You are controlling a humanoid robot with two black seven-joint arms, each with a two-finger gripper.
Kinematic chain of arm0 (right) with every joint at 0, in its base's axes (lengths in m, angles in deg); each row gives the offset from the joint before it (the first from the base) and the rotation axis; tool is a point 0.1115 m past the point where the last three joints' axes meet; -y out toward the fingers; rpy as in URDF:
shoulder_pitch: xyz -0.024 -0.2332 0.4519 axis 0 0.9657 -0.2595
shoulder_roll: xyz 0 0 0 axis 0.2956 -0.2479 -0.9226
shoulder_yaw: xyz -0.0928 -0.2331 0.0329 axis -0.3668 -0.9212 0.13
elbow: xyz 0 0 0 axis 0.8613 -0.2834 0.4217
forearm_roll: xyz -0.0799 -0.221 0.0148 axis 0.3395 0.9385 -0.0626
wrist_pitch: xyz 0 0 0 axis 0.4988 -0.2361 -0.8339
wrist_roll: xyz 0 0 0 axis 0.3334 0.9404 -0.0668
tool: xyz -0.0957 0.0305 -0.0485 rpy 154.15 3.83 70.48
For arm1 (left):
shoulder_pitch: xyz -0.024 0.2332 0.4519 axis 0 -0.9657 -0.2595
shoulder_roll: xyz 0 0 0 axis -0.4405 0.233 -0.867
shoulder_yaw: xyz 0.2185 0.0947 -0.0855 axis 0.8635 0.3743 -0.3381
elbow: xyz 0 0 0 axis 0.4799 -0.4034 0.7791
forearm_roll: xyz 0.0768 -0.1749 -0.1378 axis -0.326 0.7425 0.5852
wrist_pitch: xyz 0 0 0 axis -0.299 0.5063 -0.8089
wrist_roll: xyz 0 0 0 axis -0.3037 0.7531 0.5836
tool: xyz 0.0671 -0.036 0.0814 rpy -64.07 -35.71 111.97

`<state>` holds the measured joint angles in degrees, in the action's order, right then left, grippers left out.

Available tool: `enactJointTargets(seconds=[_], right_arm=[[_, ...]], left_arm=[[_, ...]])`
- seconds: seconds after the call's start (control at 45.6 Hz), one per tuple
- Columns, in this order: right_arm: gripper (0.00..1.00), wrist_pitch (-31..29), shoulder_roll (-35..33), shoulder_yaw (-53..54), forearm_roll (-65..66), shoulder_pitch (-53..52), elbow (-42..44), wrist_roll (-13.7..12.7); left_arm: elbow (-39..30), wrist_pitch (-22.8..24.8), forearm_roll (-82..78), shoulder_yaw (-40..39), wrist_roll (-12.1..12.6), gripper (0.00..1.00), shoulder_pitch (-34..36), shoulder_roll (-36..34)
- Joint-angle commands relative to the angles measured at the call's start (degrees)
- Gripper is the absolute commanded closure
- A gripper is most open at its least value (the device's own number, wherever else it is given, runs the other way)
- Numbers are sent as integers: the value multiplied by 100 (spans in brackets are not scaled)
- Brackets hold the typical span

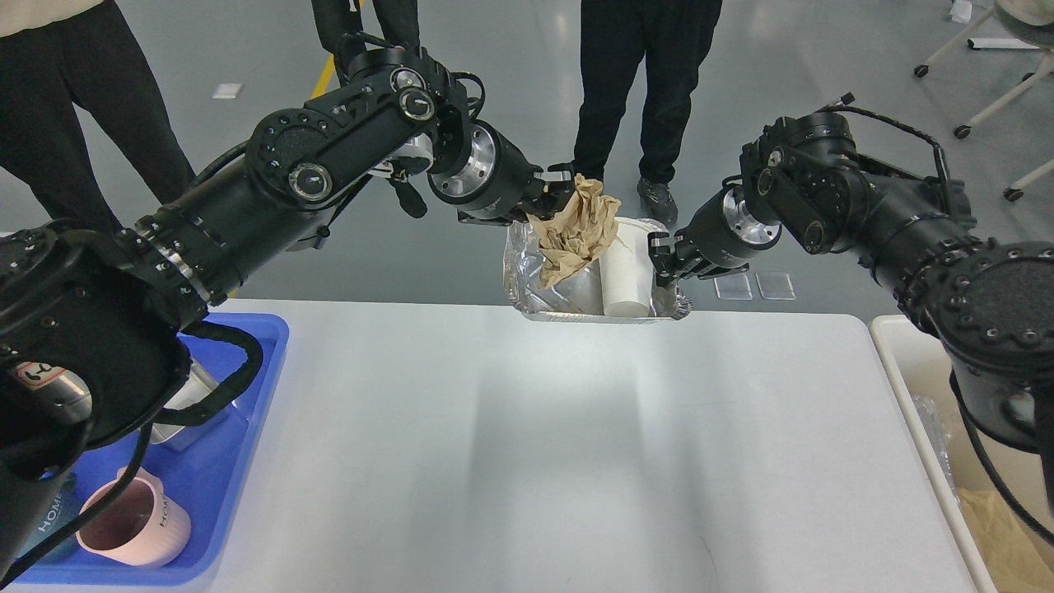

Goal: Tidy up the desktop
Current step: 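Drop the brown paper into the foil tray and withdraw left gripper, then carry the foil tray with the right gripper over the white box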

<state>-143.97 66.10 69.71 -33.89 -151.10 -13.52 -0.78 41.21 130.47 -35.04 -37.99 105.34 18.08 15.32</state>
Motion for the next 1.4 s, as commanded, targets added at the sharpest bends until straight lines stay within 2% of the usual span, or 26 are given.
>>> enactJointTargets(seconds=[0.0, 0.263, 0.373, 0.483, 0.548, 0.68, 0.724, 0.79, 0.877, 0.965, 1.141, 1.25, 1.382], right_arm=[[100, 0, 0, 0, 4, 7, 0, 0], [100, 9, -35, 0, 4, 42, 9, -8], [100, 26, -44, 0, 4, 68, 18, -8], [100, 44, -61, 131, -5, 94, 53, 0], [100, 62, -158, 263, -5, 130, 45, 0], [100, 88, -254, 351, -5, 235, 62, 0], [100, 88, -281, 395, 4, 296, 71, 0], [100, 97, -299, 465, -5, 340, 71, 0], [100, 132, -334, 641, -5, 428, 71, 0], [100, 185, -570, 939, -5, 507, 53, 0], [100, 395, -1212, 2300, -5, 1087, 53, 193], [100, 606, -1879, 3241, -5, 1745, 36, 290], [100, 800, -2750, 4410, -5, 2405, 53, 624]], left_arm=[[-1, -13, 36, -14, -63, 5, -3, -13], [-1, -75, 123, -206, -89, 4, 49, -66], [-27, -92, 606, -899, -256, 4, 76, -171], [-36, -57, 1142, -1779, -449, 4, -47, -750], [-1, -13, 1467, -2244, -783, 4, -336, -1199], [218, 4, 2319, -3036, -1767, 4, -1618, -1981], [385, -57, 2592, -3238, -1978, 4, -2171, -2096], [657, -57, 2883, -3502, -2111, 4, -2910, -2105], [825, -75, 3094, -3836, -2129, 4, -3676, -2035], [860, -189, 3147, -4030, -2120, 4, -3975, -1825], [1168, -303, 3296, -4127, -2076, 4, -3976, -1666], [1177, -330, 3296, -4118, -2067, 4, -3880, -1640], [1177, -312, 3305, -4118, -2076, 4, -3818, -1639]])
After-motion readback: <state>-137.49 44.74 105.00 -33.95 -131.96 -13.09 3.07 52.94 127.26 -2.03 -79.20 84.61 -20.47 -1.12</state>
